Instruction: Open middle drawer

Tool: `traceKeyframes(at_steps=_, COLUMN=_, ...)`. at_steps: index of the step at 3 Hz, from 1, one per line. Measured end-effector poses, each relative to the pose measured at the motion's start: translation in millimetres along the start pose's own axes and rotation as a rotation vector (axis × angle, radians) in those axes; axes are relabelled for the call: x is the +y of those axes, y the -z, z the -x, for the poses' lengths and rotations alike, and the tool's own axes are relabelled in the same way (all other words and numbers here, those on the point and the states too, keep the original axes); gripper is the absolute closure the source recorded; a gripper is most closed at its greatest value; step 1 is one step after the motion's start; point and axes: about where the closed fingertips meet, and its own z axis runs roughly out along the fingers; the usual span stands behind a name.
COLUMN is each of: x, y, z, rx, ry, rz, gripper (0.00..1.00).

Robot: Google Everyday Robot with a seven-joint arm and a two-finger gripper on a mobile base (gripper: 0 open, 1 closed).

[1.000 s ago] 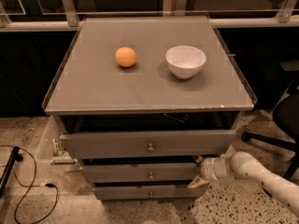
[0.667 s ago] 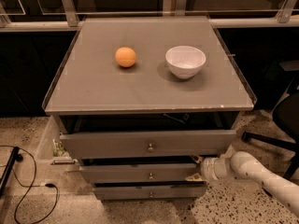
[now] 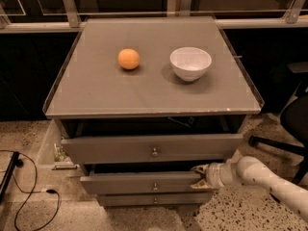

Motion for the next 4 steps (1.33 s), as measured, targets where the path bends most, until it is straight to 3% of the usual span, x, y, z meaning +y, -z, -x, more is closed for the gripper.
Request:
traceKeyframes(at_steps=1, x=0, y=0, z=0, rx=0.000, ry=0.000, rz=0.000, gripper=0.92)
traceKeyframes(at_steps=3, x=-1, y=2, z=1, rx=0.000, ry=0.000, rz=0.000, gripper=0.45)
traceKeyframes(at_steps=4, x=10, y=8, z=1, rx=-0.006, ry=0.006, rz=0.017, gripper=0.48)
